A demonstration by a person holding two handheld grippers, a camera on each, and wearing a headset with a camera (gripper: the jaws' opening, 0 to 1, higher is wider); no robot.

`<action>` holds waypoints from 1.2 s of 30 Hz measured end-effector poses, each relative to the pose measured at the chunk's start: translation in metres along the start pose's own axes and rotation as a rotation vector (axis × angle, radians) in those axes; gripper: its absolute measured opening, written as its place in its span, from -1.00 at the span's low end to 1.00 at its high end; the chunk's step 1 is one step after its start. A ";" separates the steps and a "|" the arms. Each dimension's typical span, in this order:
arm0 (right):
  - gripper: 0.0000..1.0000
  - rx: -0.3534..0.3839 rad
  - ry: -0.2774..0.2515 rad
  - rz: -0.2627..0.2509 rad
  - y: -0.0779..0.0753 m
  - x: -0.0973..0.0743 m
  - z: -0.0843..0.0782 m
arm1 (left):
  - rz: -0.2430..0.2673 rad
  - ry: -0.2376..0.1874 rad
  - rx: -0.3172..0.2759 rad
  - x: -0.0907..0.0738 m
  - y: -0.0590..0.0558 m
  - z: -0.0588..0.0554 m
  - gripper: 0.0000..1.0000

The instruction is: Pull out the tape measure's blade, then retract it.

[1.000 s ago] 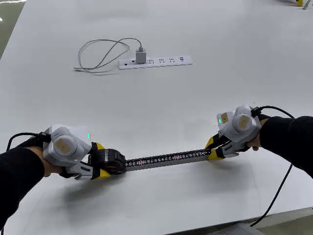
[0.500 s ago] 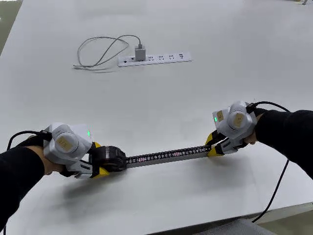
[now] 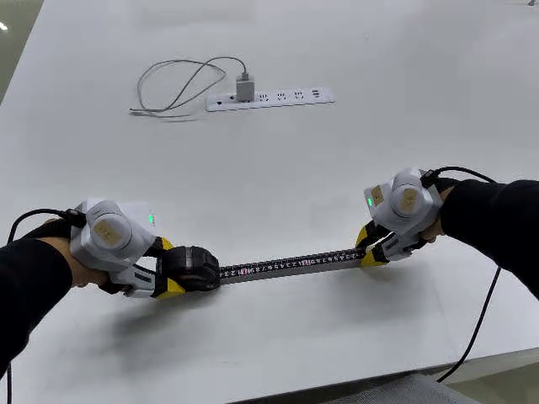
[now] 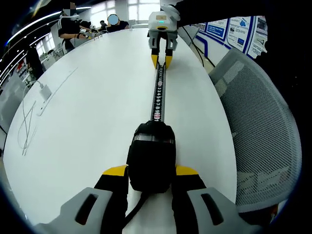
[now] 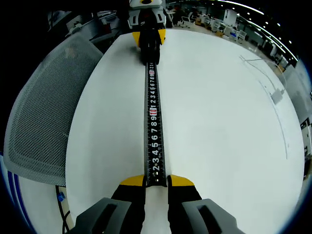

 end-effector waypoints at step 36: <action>0.07 0.193 -0.219 -0.118 0.023 -0.026 0.007 | 0.111 -0.124 -0.362 -0.033 0.003 -0.022 0.48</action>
Point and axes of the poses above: the centre of the closed fingertips' face, and the gripper's own axes: x roughly forward along the fingers, y roughly to its left, z roughly out of its top, the point moved 10 cm from there along -x, roughly backward along the fingers, and after that the axes turned 8 degrees about z, right-handed, at the moved point
